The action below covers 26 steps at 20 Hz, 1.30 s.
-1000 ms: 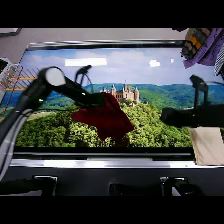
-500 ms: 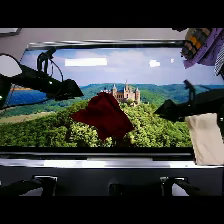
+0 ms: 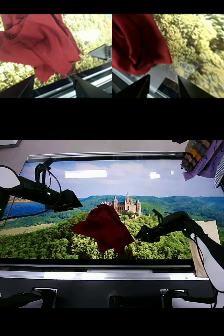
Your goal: Fold the clothes and pants, and hang the long-sleeved shirts on hangers.
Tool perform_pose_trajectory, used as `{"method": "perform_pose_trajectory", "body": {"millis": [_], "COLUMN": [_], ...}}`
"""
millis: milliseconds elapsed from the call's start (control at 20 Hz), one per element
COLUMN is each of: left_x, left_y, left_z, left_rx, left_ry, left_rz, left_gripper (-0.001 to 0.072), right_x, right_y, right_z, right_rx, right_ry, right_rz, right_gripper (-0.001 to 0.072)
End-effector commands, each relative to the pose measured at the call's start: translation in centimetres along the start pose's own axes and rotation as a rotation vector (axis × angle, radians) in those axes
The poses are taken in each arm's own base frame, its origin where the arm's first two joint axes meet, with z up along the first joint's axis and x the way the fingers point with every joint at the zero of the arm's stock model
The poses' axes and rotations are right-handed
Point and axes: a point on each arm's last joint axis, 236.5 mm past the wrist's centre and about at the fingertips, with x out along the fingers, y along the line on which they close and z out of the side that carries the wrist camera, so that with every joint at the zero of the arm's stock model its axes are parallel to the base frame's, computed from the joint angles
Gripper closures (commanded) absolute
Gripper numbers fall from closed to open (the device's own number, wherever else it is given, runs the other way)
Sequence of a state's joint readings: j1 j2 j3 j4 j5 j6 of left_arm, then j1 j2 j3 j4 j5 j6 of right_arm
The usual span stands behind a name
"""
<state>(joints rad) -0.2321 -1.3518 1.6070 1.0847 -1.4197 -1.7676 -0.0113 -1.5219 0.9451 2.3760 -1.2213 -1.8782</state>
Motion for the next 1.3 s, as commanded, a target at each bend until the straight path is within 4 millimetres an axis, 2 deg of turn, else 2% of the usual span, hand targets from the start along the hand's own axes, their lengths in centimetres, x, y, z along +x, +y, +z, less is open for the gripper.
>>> {"method": "perform_pose_trajectory", "body": {"millis": [0,100,350,450,500,650,700,750,800,900,1050,1150,1250], "left_x": [0.0,0.0,0.0,0.0,0.0,0.0,-0.1,-0.3,-0.7,-2.1,-3.8,-3.3,-1.3], "left_y": [-0.1,-0.1,-0.3,-0.3,-0.3,-0.1,0.0,0.4,1.1,3.9,10.4,14.7,18.9], "left_z": [0.5,0.7,1.6,1.8,1.8,2.0,2.1,2.2,2.4,2.5,2.1,1.6,0.6], "left_rx": [-0.023,-0.023,-0.076,-0.079,-0.080,-0.116,-0.131,-0.146,-0.159,-0.212,-0.319,-0.395,-0.447], "left_ry": [-0.023,-0.032,-0.068,-0.075,-0.076,-0.083,-0.084,-0.089,-0.094,-0.092,-0.081,-0.078,-0.075], "left_rz": [-0.005,-0.007,-0.016,-0.018,-0.018,-0.018,-0.017,-0.015,-0.009,0.032,0.138,0.166,0.188], "left_gripper": [0.0171,0.0171,0.0171,0.0171,0.0171,0.0170,0.0171,0.0170,0.0171,0.0173,0.0173,0.0173,0.0172], "right_x": [1.5,1.6,2.5,2.5,2.6,4.8,5.4,5.7,5.7,4.9,3.0,2.0,1.3], "right_y": [-0.1,-0.4,-0.1,0.5,0.6,1.7,1.8,1.8,1.8,1.3,0.9,0.9,1.3], "right_z": [0.7,1.5,1.2,1.6,1.7,0.5,0.1,0.1,0.2,0.5,0.7,0.3,-0.1], "right_rx": [-0.002,0.041,0.095,0.109,0.104,0.069,0.055,0.042,0.042,0.035,0.000,-0.015,-0.035], "right_ry": [-0.014,-0.049,-0.013,-0.029,-0.036,0.010,0.022,0.019,0.016,0.000,-0.032,-0.033,-0.029], "right_rz": [-0.003,-0.012,0.036,0.063,0.058,0.036,0.020,0.006,0.005,-0.009,-0.048,-0.078,-0.084], "right_gripper": [0.0300,0.0300,0.0304,0.0359,0.0363,0.0373,0.0421,0.0510,0.0654,0.0679,0.0680,0.0679,0.0679]}}
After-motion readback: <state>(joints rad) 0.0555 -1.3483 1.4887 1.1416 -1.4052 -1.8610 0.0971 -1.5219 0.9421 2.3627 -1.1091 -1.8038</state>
